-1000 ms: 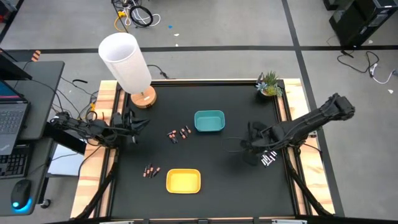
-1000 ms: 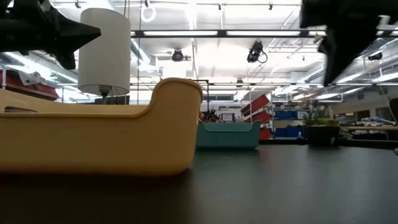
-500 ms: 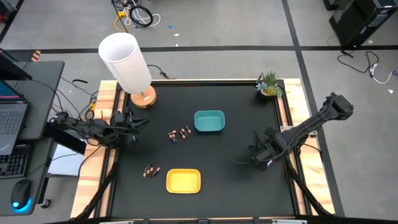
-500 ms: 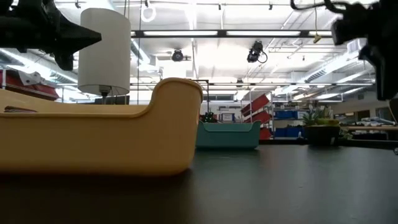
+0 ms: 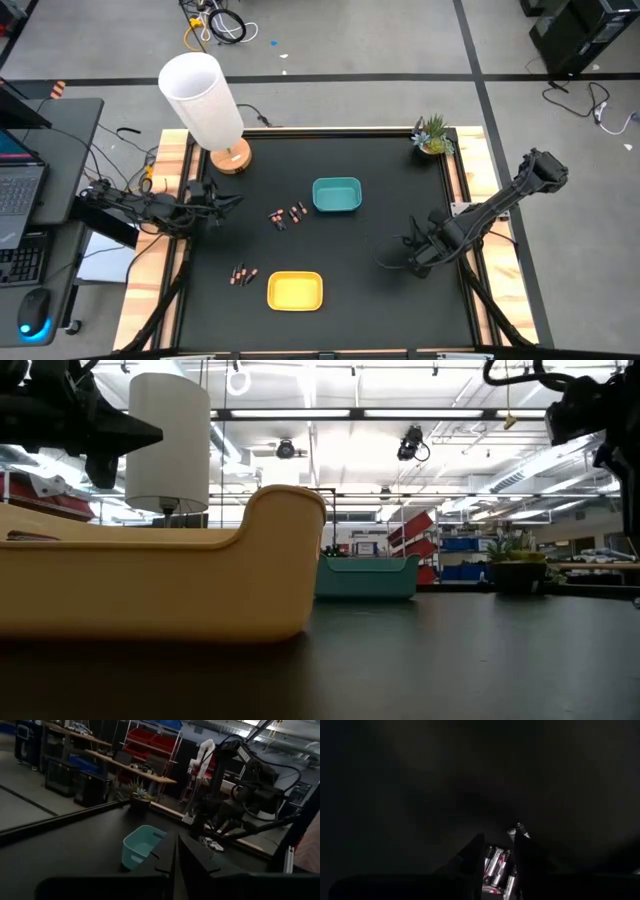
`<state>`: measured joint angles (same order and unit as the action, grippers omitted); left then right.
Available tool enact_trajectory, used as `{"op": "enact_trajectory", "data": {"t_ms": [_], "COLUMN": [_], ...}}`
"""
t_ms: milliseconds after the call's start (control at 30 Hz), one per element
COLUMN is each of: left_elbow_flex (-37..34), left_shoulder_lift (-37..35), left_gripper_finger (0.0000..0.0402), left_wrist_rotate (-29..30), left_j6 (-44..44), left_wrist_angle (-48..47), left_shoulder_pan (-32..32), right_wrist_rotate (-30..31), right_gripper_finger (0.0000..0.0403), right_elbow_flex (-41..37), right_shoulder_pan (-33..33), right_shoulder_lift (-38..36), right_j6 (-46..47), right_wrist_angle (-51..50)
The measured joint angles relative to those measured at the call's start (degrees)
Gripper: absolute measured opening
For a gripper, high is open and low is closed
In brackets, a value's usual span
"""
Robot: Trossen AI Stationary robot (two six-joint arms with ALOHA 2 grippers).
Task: Sort batteries
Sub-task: Put the silver battery into the blue bin
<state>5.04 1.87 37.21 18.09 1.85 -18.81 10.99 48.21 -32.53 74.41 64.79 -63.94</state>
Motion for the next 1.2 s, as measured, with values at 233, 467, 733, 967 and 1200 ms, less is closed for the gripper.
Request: {"op": "enact_trajectory", "data": {"t_ms": [233,467,733,967,1200], "left_elbow_flex": [0.0,0.0,0.0,0.0,0.0], "left_shoulder_lift": [0.0,0.0,0.0,0.0,0.0], "left_gripper_finger": [0.0037,0.0037,0.0037,0.0037,0.0037], "left_wrist_rotate": [0.6,0.6,0.7,0.7,0.7], "left_j6": [0.2,0.2,0.2,0.2,0.0], "left_wrist_angle": [-0.1,-0.6,-3.0,-4.2,-4.4], "left_shoulder_pan": [0.0,0.0,0.0,0.0,0.0], "right_wrist_rotate": [-2.0,-2.1,-2.1,-3.5,-2.9], "right_gripper_finger": [0.0087,0.0086,0.0084,0.0089,0.0130], "right_elbow_flex": [0.0,0.0,0.5,-3.6,-7.6], "right_shoulder_pan": [-0.3,1.6,2.2,3.1,3.1], "right_shoulder_lift": [0.0,0.0,0.1,0.2,0.2], "right_j6": [-1.0,-5.8,-10.5,-10.9,-9.3], "right_wrist_angle": [-0.6,-1.4,-2.9,-0.3,3.6]}}
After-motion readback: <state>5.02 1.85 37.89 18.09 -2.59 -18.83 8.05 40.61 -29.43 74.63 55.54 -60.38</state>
